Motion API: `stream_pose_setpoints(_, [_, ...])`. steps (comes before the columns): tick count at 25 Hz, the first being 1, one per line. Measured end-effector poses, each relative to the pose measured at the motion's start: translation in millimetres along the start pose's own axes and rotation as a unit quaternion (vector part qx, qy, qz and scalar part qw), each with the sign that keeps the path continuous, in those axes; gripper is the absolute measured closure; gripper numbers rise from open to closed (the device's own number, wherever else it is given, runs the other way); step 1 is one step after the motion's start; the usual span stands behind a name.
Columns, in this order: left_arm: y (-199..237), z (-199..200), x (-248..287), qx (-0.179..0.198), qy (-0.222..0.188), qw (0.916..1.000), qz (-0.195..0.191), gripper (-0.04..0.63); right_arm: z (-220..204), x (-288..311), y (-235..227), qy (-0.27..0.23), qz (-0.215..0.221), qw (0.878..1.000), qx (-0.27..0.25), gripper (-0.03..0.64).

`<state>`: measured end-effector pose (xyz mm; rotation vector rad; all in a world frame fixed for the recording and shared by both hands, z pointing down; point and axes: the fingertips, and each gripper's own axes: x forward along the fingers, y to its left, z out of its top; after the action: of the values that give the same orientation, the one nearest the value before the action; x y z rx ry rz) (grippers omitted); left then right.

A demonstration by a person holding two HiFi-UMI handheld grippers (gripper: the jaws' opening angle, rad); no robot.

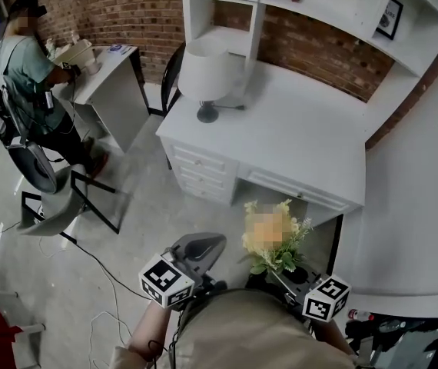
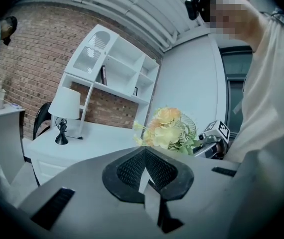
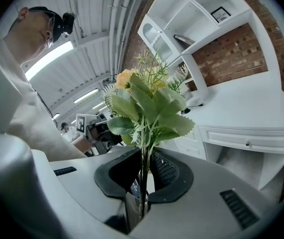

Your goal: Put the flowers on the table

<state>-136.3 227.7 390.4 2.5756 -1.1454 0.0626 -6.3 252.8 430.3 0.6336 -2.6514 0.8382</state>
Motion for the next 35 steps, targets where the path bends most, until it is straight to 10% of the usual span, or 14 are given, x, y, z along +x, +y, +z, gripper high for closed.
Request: stream_pose_setpoints(35, [-18, 51, 206, 0.046, 0.065, 0.9968, 0.005, 0.588, 92, -89, -225, -0.059, -0.048, 0.997, 0.024, 0.560])
